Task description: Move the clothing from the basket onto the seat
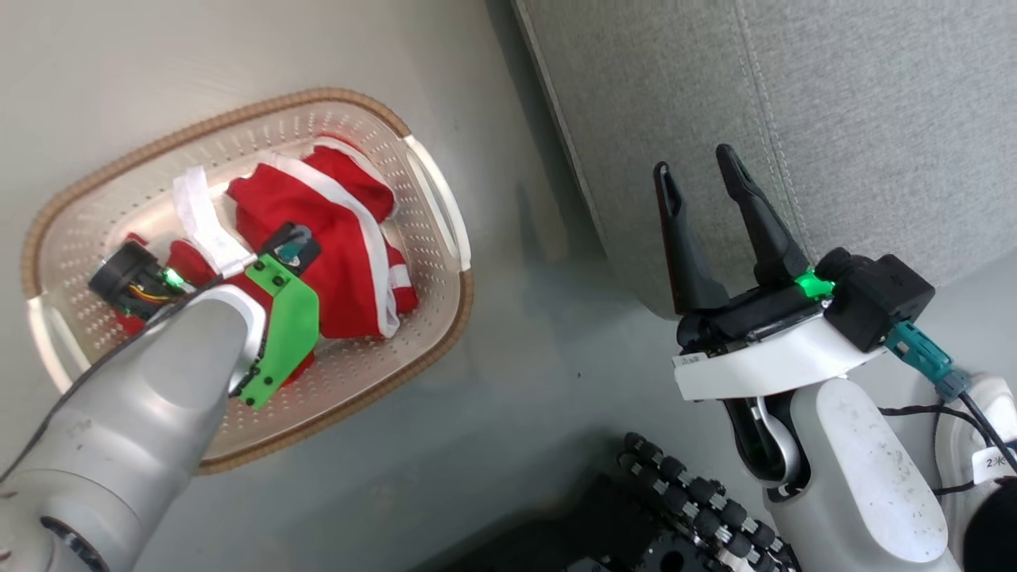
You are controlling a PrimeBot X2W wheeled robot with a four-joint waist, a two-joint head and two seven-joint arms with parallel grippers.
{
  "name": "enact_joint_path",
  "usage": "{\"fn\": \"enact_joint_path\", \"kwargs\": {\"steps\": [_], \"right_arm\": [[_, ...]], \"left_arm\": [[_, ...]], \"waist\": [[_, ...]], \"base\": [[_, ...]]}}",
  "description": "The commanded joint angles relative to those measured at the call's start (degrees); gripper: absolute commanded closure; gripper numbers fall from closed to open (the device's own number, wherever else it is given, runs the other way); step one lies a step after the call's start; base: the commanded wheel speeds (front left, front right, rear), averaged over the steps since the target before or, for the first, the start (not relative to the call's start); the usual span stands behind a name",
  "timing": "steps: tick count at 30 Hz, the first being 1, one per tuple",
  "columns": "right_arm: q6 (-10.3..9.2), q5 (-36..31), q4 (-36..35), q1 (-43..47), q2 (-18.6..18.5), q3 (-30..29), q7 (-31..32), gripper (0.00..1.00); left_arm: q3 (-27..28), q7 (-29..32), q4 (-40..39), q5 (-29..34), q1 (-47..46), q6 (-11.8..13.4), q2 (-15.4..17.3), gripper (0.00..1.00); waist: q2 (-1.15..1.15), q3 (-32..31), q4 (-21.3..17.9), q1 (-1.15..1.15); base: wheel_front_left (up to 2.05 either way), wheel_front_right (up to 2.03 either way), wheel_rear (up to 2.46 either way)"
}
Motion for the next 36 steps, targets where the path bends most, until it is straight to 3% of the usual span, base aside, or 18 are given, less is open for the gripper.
{"fn": "enact_joint_path", "kwargs": {"steps": [1, 15, 28, 36], "right_arm": [[0.0, -1.0, 0.3, 0.9, 0.0, -0.5, -0.2, 0.0], [0.0, -6.0, 2.0, 6.4, -0.8, -4.1, -0.2, 0.0], [0.0, -7.7, 2.9, 12.8, -1.8, -5.5, -0.2, 0.0], [0.0, -8.2, 3.1, 15.9, -2.1, -5.3, -0.2, 0.0]], "left_arm": [[0.0, -0.7, 0.3, -0.6, 1.2, -0.1, -0.8, 1.0], [1.3, -15.2, 4.2, -3.7, 7.6, 0.2, -6.7, 1.0], [5.4, -33.6, 4.3, -6.9, 12.8, 3.6, -9.2, 1.0], [9.2, -42.9, 1.8, -8.9, 14.5, 7.2, -9.8, 1.0]], "waist": [[0.0, -4.5, 2.5, 0.0], [0.0, -20.6, 9.4, 0.0], [0.0, -32.1, 14.2, 0.0], [0.0, -37.2, 15.8, 0.0]], "base": [[0.0, 0.0, 0.0], [0.0, 0.0, 0.0], [0.0, 0.0, 0.0], [0.0, 0.0, 0.0]]}}
